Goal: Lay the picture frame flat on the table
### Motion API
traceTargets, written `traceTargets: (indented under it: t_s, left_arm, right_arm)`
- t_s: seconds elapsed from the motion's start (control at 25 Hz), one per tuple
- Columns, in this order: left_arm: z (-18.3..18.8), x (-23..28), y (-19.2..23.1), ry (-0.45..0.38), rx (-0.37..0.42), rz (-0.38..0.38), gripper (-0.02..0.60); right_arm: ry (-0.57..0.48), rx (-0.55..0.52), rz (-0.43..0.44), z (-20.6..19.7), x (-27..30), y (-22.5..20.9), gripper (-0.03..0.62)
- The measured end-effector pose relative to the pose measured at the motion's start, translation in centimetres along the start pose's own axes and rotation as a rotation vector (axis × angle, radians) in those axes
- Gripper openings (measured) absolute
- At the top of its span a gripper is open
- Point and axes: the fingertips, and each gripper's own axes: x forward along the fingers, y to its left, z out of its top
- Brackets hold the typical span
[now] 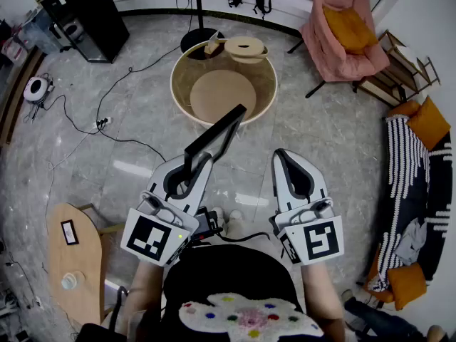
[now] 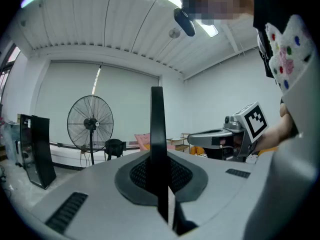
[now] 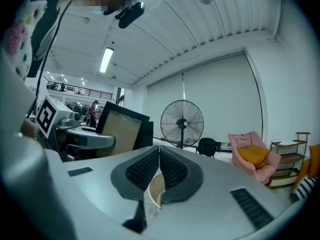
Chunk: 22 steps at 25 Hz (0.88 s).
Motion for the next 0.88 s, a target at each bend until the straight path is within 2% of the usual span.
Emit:
traceTargets:
  t_s: [0.48,0.88]
  left_arm:
    - [0.1,0.3,0.4,-0.006,-0.003,0.001,0.023]
    - [0.6,-0.9,2.1,-0.027,-0.003,-0.013,0.023]
  right_arm:
    - [-0.002,0.003,-0.002,0.0,0.4,-0.2,0.035]
    - [-0.029,0.013,-0.037,0.8,1.3,1.0,0.035]
